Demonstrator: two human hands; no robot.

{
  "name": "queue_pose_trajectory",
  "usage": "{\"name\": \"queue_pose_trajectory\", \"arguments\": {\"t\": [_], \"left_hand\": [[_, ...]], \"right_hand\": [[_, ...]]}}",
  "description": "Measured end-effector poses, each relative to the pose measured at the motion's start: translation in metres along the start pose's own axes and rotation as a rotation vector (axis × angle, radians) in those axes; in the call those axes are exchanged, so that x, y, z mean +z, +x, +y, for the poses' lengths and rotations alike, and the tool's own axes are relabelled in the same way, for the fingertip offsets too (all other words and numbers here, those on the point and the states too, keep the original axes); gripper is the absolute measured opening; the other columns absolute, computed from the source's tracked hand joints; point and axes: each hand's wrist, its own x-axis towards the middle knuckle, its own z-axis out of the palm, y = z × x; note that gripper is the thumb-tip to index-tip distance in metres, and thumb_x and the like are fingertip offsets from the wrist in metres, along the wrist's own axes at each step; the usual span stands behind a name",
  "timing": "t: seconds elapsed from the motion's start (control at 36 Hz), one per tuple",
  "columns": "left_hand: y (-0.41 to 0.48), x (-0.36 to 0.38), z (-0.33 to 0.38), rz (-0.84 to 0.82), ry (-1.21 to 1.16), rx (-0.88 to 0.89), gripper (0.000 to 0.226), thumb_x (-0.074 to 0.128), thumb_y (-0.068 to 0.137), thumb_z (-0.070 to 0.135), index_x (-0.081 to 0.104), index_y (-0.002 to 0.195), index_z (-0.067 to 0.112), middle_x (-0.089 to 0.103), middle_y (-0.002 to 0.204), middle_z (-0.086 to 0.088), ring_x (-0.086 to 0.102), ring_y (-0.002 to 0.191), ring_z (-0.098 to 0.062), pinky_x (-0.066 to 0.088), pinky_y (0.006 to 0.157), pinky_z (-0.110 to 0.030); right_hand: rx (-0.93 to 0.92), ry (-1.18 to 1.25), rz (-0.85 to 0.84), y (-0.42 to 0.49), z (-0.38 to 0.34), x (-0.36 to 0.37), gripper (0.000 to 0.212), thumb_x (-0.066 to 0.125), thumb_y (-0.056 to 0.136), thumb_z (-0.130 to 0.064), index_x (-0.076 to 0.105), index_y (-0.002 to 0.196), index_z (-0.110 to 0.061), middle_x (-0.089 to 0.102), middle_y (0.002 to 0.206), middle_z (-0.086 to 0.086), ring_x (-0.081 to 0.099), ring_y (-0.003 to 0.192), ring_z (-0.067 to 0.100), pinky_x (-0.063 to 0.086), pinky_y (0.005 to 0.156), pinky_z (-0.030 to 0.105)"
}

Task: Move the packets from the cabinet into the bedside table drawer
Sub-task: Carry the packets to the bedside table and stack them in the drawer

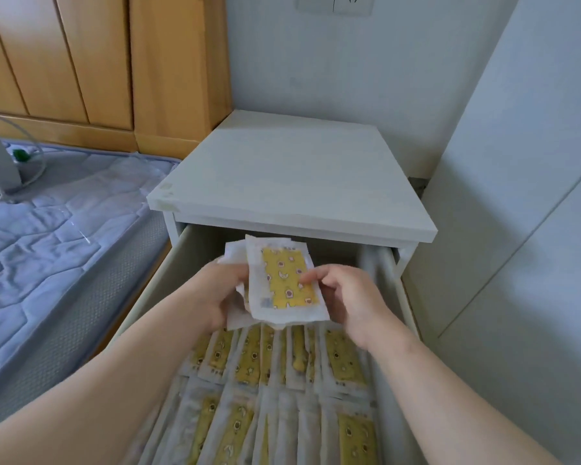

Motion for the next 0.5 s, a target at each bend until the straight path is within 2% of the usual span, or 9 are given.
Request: {"name": "queue_pose_trajectory", "arguments": {"t": [0.06, 0.11, 0.17, 0.22, 0.31, 0.33, 0.39, 0.44, 0.5], "left_hand": [[0.001, 0.004, 0.002, -0.019, -0.034, 0.013, 0.024, 0.061, 0.087, 0.005, 0.061, 0.111, 0.006, 0.07, 0.093, -0.015, 0.071, 0.066, -0.026, 0.055, 0.048, -0.034], [0.0, 0.007, -0.003, -0.013, -0.011, -0.005, 0.026, 0.063, 0.087, 0.01, 0.063, 0.112, 0.003, 0.071, 0.088, -0.015, 0.07, 0.064, -0.025, 0.056, 0.051, -0.034], [-0.003, 0.009, -0.006, -0.047, -0.004, -0.037, 0.024, 0.058, 0.091, 0.016, 0.065, 0.108, 0.001, 0.072, 0.082, -0.015, 0.069, 0.065, -0.026, 0.058, 0.056, -0.036], [-0.004, 0.009, -0.008, -0.118, -0.068, -0.06, 0.024, 0.047, 0.095, 0.019, 0.065, 0.101, 0.004, 0.071, 0.082, -0.015, 0.069, 0.068, -0.027, 0.058, 0.061, -0.039], [-0.002, 0.008, -0.008, -0.186, -0.11, -0.029, 0.025, 0.039, 0.092, 0.02, 0.058, 0.104, 0.008, 0.062, 0.099, -0.015, 0.06, 0.09, -0.03, 0.048, 0.092, -0.046], [-0.001, 0.007, -0.008, -0.189, -0.114, -0.015, 0.026, 0.039, 0.092, 0.018, 0.057, 0.109, 0.01, 0.061, 0.101, -0.015, 0.059, 0.092, -0.03, 0.046, 0.094, -0.046], [-0.001, 0.007, -0.009, -0.179, -0.123, 0.006, 0.027, 0.038, 0.094, 0.015, 0.056, 0.114, 0.009, 0.066, 0.097, -0.015, 0.064, 0.085, -0.029, 0.055, 0.076, -0.041], [-0.003, 0.008, -0.01, -0.154, -0.056, 0.049, 0.023, 0.04, 0.096, 0.01, 0.056, 0.113, 0.009, 0.068, 0.094, -0.013, 0.066, 0.077, -0.026, 0.054, 0.06, -0.034], [-0.001, 0.009, -0.012, -0.155, 0.025, 0.1, 0.021, 0.045, 0.097, 0.01, 0.056, 0.114, 0.009, 0.069, 0.099, -0.012, 0.069, 0.082, -0.026, 0.055, 0.062, -0.035]], "right_hand": [[0.034, 0.071, 0.053, 0.005, 0.0, 0.005, 0.028, 0.048, 0.087, -0.012, 0.067, 0.067, -0.015, 0.072, 0.079, 0.004, 0.066, 0.071, 0.02, 0.047, 0.062, 0.028], [0.047, -0.082, 0.101, 0.009, 0.007, 0.009, 0.007, 0.063, 0.086, -0.026, 0.063, 0.085, -0.019, 0.069, 0.093, 0.002, 0.065, 0.084, 0.02, 0.048, 0.069, 0.033], [0.075, -0.22, 0.101, 0.01, 0.018, 0.011, 0.028, 0.072, 0.08, -0.03, 0.055, 0.102, -0.024, 0.062, 0.106, 0.0, 0.063, 0.095, 0.02, 0.051, 0.076, 0.035], [0.118, -0.168, 0.127, 0.01, 0.022, 0.011, 0.042, 0.075, 0.079, -0.027, 0.048, 0.111, -0.026, 0.059, 0.111, 0.0, 0.061, 0.1, 0.022, 0.052, 0.084, 0.038], [0.181, -0.017, 0.142, 0.012, 0.022, 0.003, 0.044, 0.073, 0.08, -0.018, 0.045, 0.114, -0.022, 0.062, 0.109, 0.004, 0.062, 0.099, 0.025, 0.053, 0.087, 0.043], [0.201, 0.033, 0.141, 0.013, 0.02, 0.0, 0.041, 0.073, 0.08, -0.016, 0.048, 0.112, -0.018, 0.063, 0.107, 0.006, 0.063, 0.098, 0.026, 0.054, 0.083, 0.043], [0.231, 0.111, 0.145, 0.013, 0.018, -0.005, 0.036, 0.073, 0.08, -0.013, 0.053, 0.11, -0.011, 0.066, 0.105, 0.012, 0.066, 0.093, 0.029, 0.056, 0.071, 0.04], [0.247, 0.136, 0.124, 0.009, 0.017, -0.009, 0.034, 0.073, 0.08, -0.013, 0.058, 0.11, -0.009, 0.068, 0.104, 0.013, 0.067, 0.089, 0.028, 0.055, 0.063, 0.036], [0.265, 0.123, 0.078, 0.008, 0.019, -0.011, 0.035, 0.071, 0.081, -0.014, 0.06, 0.113, -0.01, 0.07, 0.104, 0.012, 0.067, 0.089, 0.027, 0.053, 0.059, 0.032]]}}
